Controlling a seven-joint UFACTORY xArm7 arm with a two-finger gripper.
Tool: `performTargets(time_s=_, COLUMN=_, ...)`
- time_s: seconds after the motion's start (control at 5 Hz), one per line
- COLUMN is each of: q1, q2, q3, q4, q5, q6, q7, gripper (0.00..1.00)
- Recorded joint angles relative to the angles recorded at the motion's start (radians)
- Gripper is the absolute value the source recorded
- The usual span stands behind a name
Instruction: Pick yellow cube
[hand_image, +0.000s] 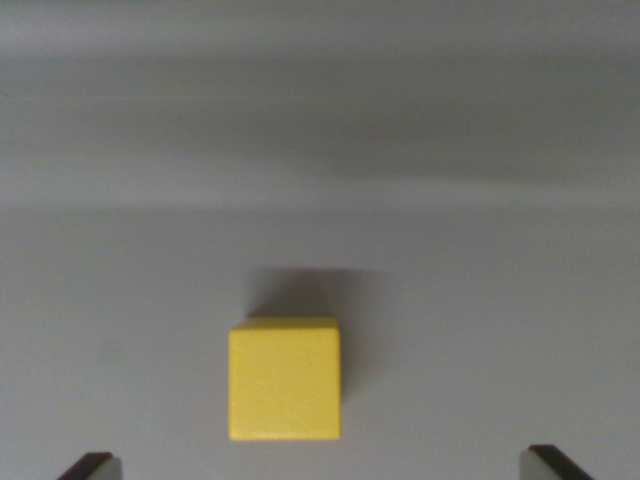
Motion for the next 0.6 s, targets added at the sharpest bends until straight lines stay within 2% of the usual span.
performTargets(time_s=0.2, q1=0.0000, q2=0.000, q3=0.000, q4=0.000, q5=0.0000, q6=0.000, q7=0.000, gripper=0.00)
performTargets(time_s=0.4, q1=0.0024, q2=0.028, q3=0.003, q4=-0.017, q5=0.0036, q6=-0.045, q7=0.001, gripper=0.00)
performTargets(time_s=0.6, q1=0.0024, q2=0.028, q3=0.003, q4=-0.017, q5=0.0036, q6=-0.045, q7=0.001, gripper=0.00)
